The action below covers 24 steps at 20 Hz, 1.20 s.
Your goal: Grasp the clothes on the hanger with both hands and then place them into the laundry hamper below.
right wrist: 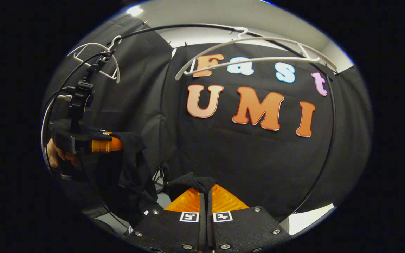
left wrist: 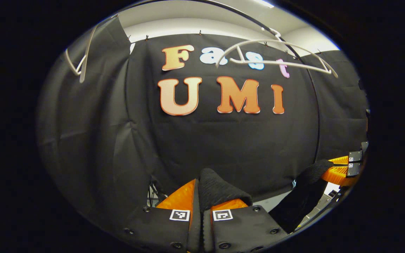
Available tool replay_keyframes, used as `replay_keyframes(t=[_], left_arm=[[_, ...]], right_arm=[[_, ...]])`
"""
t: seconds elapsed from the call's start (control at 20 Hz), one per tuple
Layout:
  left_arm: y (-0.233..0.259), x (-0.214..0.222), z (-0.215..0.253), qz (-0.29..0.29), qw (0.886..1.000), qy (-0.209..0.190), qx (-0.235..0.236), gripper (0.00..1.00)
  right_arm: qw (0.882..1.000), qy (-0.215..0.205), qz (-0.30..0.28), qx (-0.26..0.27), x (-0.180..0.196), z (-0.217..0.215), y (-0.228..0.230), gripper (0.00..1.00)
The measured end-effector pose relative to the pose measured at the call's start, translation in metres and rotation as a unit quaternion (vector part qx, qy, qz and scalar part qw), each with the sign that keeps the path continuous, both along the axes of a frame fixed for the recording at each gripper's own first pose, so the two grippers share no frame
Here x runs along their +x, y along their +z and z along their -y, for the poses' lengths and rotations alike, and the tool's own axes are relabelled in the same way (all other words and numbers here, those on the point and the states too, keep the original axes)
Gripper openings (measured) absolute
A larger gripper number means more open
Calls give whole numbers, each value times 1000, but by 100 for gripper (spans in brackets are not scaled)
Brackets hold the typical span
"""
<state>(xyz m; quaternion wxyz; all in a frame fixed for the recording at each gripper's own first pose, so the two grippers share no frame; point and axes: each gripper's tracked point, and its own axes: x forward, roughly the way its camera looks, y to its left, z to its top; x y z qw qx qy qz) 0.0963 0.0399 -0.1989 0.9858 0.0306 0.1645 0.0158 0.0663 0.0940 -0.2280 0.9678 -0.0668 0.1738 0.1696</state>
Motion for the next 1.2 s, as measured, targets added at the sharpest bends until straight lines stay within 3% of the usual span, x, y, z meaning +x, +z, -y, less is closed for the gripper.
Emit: replay_keyframes(t=[0.35,0.7,0.95,1.05,1.1,1.15,1.2], left_arm=[[-122,-45,9,-86,996,17,-15,10],[-236,-109,16,-202,977,51,-46,10],[-284,-134,17,-255,963,68,-62,11],[-296,-140,15,-268,959,72,-55,14],[-299,-142,11,-270,959,77,-49,23],[-306,-144,11,-275,957,81,-51,21],[-312,-149,12,-286,953,86,-60,31]], right_arm=[[993,-9,-115,-13,-41,-14,-128,1],[974,-13,-222,-42,-94,-20,-254,7],[960,-20,-276,-40,-113,-15,-297,10],[957,-24,-284,-48,-118,-9,-309,16],[956,-26,-288,-56,-122,-6,-315,17],[954,-24,-291,-63,-125,-5,-317,21],[955,-23,-290,-61,-124,-7,-317,22]])
